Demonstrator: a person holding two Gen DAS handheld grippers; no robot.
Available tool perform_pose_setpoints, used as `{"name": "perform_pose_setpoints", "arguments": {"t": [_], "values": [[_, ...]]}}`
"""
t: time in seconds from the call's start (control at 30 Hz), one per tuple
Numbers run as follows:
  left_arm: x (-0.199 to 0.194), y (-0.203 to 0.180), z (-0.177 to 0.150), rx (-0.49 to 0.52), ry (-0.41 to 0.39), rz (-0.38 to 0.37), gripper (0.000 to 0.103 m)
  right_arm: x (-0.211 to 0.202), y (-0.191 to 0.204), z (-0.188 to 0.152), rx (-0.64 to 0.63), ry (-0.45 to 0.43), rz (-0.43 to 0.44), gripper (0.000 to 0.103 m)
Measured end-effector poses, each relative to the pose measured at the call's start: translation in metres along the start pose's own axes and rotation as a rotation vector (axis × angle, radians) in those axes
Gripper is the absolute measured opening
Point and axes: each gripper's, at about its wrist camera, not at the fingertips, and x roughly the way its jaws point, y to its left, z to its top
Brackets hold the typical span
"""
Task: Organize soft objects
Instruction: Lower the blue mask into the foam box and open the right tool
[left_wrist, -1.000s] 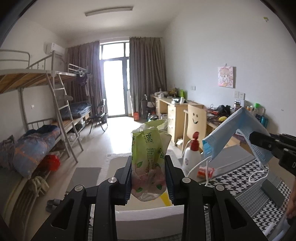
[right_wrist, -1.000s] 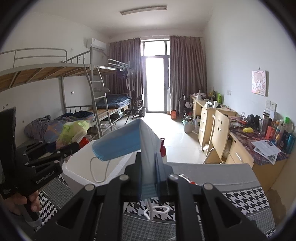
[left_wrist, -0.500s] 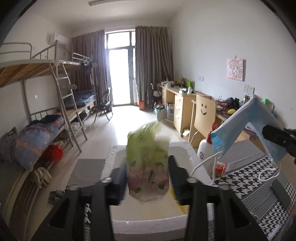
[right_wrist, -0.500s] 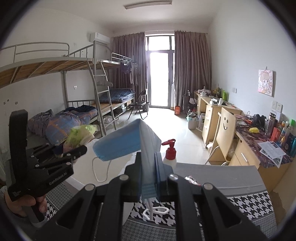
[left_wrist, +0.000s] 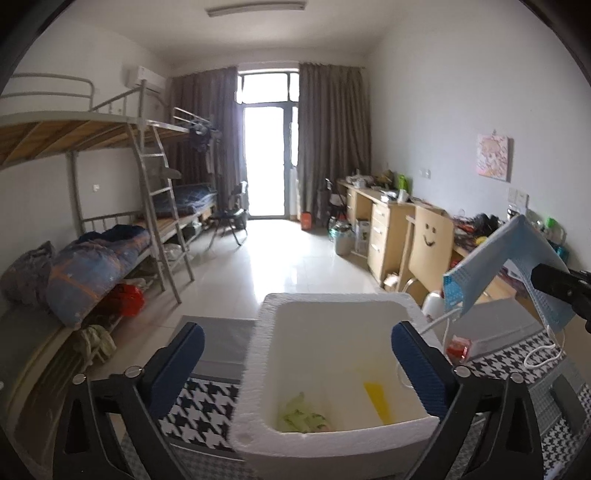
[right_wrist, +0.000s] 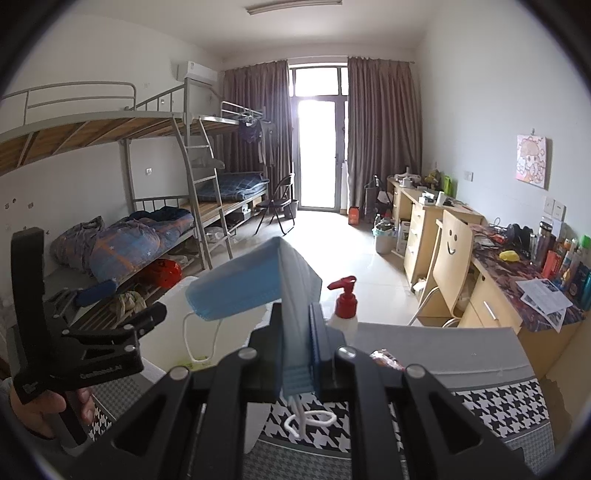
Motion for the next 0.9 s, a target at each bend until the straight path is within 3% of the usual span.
{"name": "perform_pose_setpoints", "arguments": {"t": [0.33, 0.9], "values": [[-0.018, 0.018, -0.001, -0.019, -0.024, 0.037, 0.102, 0.008, 0.025, 0.011, -0.04, -0.002, 0.047, 0.016], [-0.028, 0.047, -0.012, -0.069, -0.032, 0.059, 0.102, 0.048, 0.055, 0.015, -0.068, 0.088, 0.115, 0.016]]}}
